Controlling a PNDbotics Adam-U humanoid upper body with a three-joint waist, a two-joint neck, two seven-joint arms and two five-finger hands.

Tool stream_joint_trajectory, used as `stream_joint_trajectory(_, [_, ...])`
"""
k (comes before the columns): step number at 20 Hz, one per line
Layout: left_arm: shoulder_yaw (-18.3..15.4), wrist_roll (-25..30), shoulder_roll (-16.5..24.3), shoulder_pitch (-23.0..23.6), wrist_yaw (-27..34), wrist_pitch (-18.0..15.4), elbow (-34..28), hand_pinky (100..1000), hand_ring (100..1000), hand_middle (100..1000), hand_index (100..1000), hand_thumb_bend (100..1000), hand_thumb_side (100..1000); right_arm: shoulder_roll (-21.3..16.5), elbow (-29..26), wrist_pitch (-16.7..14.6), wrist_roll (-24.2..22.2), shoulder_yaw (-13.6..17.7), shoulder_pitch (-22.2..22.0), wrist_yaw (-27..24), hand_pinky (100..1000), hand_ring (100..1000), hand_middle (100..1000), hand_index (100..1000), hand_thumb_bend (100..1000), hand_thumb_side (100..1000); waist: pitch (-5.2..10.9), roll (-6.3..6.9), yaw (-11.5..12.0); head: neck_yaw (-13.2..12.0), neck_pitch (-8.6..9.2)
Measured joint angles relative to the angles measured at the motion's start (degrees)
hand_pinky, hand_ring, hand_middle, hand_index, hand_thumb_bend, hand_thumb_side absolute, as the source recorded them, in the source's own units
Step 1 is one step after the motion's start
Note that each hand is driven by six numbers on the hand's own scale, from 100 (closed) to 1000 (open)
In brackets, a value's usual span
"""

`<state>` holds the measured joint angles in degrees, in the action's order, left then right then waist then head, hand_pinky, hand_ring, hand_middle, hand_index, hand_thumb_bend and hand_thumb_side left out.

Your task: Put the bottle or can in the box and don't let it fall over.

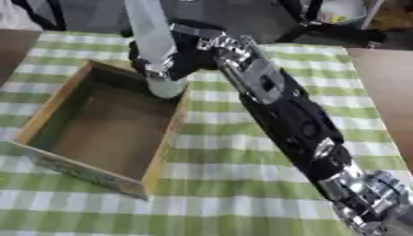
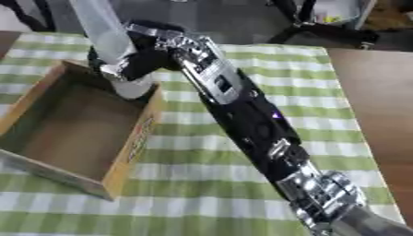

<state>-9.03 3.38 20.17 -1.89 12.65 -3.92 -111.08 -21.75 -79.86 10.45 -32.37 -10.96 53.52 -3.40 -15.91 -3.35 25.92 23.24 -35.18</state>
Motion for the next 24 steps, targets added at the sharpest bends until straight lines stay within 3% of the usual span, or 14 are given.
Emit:
stream_joint_trajectory(11, [0.0, 0.02, -0.03, -1.2, 0.02, 0.01, -0.24, 1000, 786, 972, 839, 108, 851, 3.03, 1.33, 2.56, 3.31, 0.7, 1.94, -3.75, 884, 1000, 1000, 447, 100, 252, -1.31, -1.36, 2.42, 2.65, 0.79])
stream_joint_trajectory(12, [0.0, 0.01, -0.03, -1.23, 0.02, 0.01, -0.24, 1000, 786, 972, 839, 108, 851, 3.26, 1.62, 2.67, 3.83, 0.69, 1.94, -4.45, 884, 1000, 1000, 478, 100, 254, -1.39, -1.5, 2.45, 2.66, 0.82])
stream_joint_trajectory(13, [0.0, 0.01, -0.03, -1.25, 0.02, 0.01, -0.25, 1000, 786, 972, 839, 108, 852, 3.44, 1.92, 2.75, 4.3, 0.67, 1.93, -5.11, 886, 1000, 1000, 570, 100, 273, -1.43, -1.57, 2.5, 2.67, 0.85])
stream_joint_trajectory(14, [0.0, 0.01, -0.03, -1.26, 0.01, 0.01, -0.25, 1000, 786, 972, 839, 108, 852, 3.47, 2.24, 2.77, 4.67, 0.62, 1.93, -5.85, 886, 1000, 1000, 570, 100, 273, -1.45, -1.63, 2.61, 2.67, 0.98])
stream_joint_trajectory(15, [0.0, 0.02, -0.03, -1.26, 0.01, 0.02, -0.26, 1000, 786, 972, 839, 107, 851, 3.54, 2.57, 2.74, 4.87, 0.5, 1.93, -6.71, 888, 1000, 1000, 718, 100, 312, -1.49, -1.66, 2.69, 2.67, 1.03])
stream_joint_trajectory(16, [0.0, 0.02, -0.03, -1.32, 0.01, 0.02, -0.26, 1000, 786, 972, 839, 107, 851, 3.73, 2.92, 2.61, 4.85, 0.29, 1.93, -7.66, 890, 1000, 1000, 763, 100, 323, -1.58, -1.66, 2.71, 2.67, 1.07])
stream_joint_trajectory(22, [0.0, 0.02, -0.04, -1.66, -0.02, 0.02, -0.49, 1000, 786, 972, 839, 107, 853, 4.45, 5.56, -1.09, 2.53, -0.89, 1.65, -10.92, 899, 1000, 1000, 878, 100, 392, -2.05, -1.72, 2.89, 2.74, 1.32])
stream_joint_trajectory(23, [0.0, 0.02, -0.04, -1.66, -0.04, 0.02, -0.51, 1000, 786, 972, 839, 107, 854, 4.46, 6.09, -2.22, 2.03, -1.21, 1.35, -10.91, 917, 1000, 1000, 970, 100, 463, -2.1, -1.75, 2.9, 2.74, 1.33])
stream_joint_trajectory(24, [0.0, 0.02, -0.04, -1.66, -0.06, 0.02, -0.52, 1000, 786, 972, 839, 107, 854, 4.47, 6.62, -3.56, 1.28, -1.55, 1.1, -10.66, 919, 1000, 1000, 987, 100, 475, -2.12, -1.79, 2.9, 2.74, 1.33])
